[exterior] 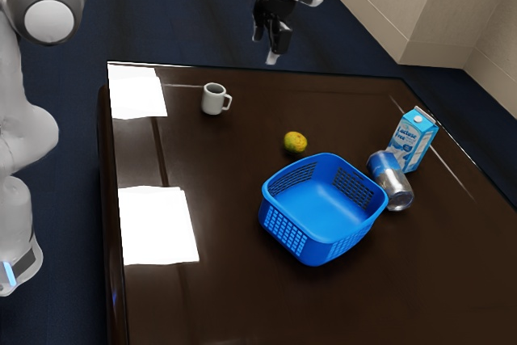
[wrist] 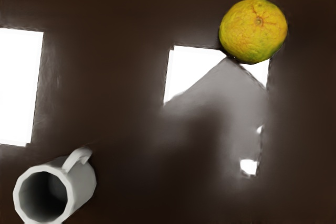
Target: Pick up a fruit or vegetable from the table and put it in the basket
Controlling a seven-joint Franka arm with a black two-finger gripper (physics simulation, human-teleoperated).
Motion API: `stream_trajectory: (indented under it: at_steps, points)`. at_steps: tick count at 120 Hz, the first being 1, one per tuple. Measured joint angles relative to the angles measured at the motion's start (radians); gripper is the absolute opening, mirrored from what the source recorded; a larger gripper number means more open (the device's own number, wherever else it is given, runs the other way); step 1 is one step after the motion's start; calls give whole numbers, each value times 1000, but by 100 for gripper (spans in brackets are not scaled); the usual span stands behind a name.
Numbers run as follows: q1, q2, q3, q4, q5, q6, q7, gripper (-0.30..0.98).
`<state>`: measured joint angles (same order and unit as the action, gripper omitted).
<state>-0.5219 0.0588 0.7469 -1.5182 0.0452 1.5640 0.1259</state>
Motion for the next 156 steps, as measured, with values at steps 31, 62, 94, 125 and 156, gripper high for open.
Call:
stream_trajectory:
  at_steps: [31, 62, 94, 125, 156]
  points:
    - [773, 71, -794, -87, -31, 147, 34, 67]
    - [693, 69, -804, -266, -42, 383, 24, 67]
    - [737, 270, -827, -135, -41, 604, 45, 67]
    - [741, 206, -842, -224, -40, 552, 24, 67]
    - [744, 230, -822, -206, -18, 538, -9, 67]
